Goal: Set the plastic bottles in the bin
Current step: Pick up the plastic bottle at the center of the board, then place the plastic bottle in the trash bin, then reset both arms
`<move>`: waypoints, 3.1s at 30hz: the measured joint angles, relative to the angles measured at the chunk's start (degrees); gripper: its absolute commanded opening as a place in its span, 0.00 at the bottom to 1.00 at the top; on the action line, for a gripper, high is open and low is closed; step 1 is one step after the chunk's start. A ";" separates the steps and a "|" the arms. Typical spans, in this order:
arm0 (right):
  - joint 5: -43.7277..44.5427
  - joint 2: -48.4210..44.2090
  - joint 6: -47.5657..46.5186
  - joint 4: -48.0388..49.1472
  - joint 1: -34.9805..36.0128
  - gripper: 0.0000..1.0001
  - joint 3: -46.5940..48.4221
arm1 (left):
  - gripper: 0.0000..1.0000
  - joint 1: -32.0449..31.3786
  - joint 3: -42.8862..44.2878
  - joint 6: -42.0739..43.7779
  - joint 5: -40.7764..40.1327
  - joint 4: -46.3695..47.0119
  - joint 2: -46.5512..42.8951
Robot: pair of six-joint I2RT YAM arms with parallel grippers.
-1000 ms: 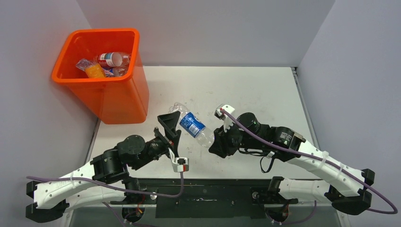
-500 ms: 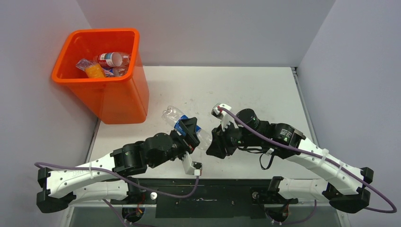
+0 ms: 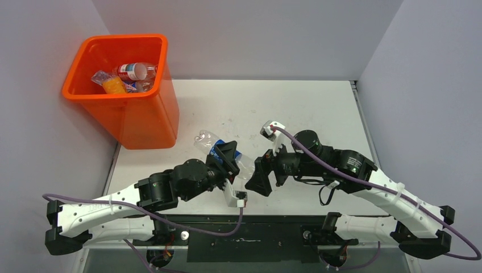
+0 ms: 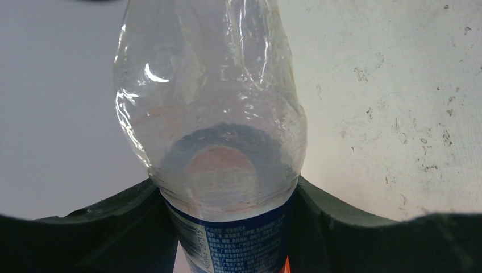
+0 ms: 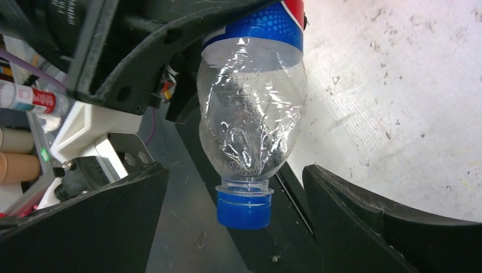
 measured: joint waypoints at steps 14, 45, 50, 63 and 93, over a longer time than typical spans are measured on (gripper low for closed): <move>12.55 -23.15 2.62 25.14 0.04 0.90 -10.54 | 0.48 14.01 7.13 -32.57 -8.13 20.15 -0.22; 26.29 -34.97 7.39 44.85 0.04 0.90 -41.38 | 1.00 67.82 41.51 -81.50 -18.16 28.70 28.04; 27.69 -36.98 7.52 43.85 0.04 0.90 -41.38 | 0.96 67.36 41.59 -77.20 -20.98 34.07 31.19; 32.24 -37.99 6.05 40.94 0.04 0.90 -40.22 | 0.96 43.21 38.23 -67.34 -23.65 39.76 24.04; 85.20 -12.63 21.66 26.38 0.04 0.90 -34.58 | 0.96 26.69 -36.87 -83.10 -6.64 25.31 -15.63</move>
